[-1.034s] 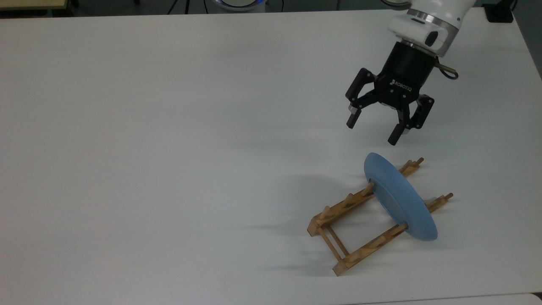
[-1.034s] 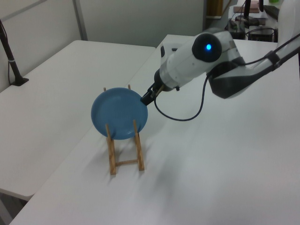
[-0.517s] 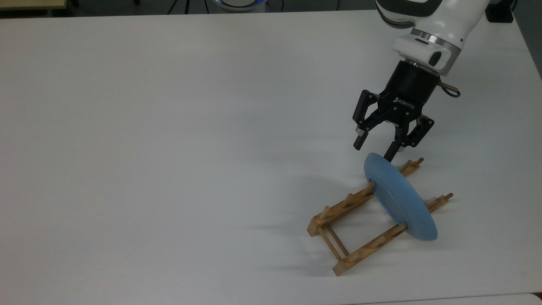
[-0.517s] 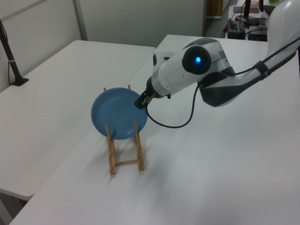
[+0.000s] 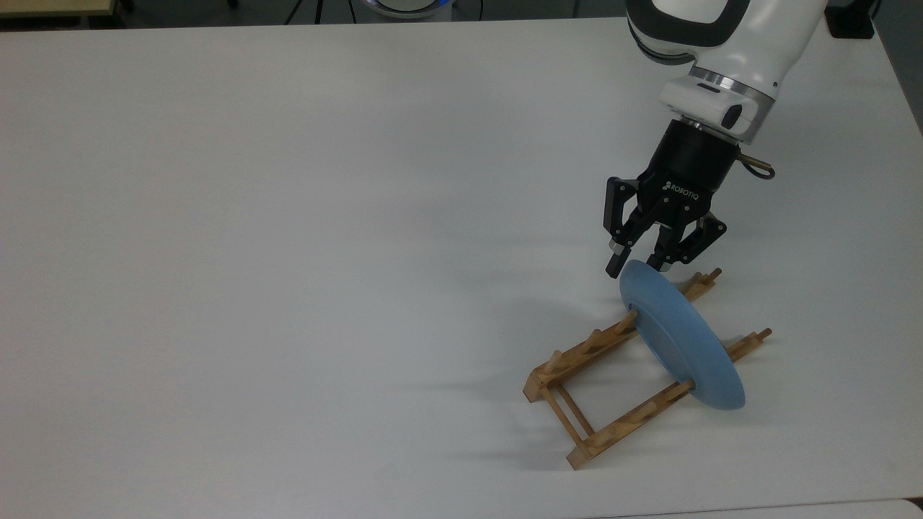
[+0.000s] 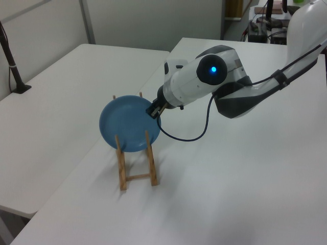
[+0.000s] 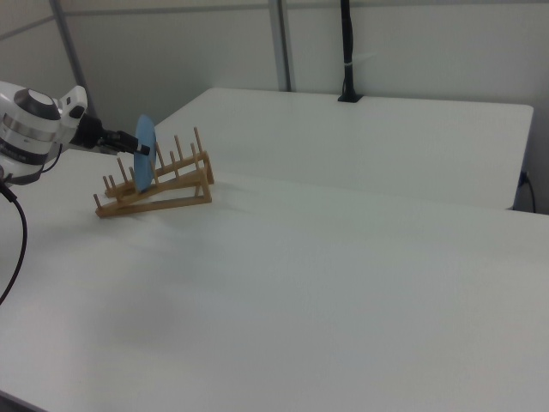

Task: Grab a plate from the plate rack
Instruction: 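Lower the gripper onto the plate rim and close on it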

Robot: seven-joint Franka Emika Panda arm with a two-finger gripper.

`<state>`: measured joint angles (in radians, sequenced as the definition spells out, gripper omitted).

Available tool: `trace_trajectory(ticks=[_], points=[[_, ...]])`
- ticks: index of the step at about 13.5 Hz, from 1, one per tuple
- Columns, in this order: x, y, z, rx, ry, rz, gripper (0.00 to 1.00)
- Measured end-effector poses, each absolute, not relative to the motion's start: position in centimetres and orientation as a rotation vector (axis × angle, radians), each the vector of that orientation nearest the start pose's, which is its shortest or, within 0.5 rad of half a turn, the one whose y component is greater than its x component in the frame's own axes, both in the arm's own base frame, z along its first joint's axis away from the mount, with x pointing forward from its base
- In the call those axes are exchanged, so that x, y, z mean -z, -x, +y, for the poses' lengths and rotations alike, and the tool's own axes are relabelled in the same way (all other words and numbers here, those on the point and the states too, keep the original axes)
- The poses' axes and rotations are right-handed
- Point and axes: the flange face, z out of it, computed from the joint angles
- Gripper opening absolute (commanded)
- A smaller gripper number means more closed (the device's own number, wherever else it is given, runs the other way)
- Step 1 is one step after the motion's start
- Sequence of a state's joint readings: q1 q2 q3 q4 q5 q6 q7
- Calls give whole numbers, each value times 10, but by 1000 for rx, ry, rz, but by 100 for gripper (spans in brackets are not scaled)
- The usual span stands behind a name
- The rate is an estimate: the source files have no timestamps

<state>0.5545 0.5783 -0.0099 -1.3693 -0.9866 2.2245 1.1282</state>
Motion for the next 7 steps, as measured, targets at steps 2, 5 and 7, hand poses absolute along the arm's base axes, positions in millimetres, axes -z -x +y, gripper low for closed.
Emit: trace_trajectory(ticks=[2, 5, 7], points=[[-425, -653, 368, 1399, 3224, 95, 53], [-429, -651, 373, 1408, 3212, 90, 49], [-432, -650, 377, 1414, 3203, 83, 42]])
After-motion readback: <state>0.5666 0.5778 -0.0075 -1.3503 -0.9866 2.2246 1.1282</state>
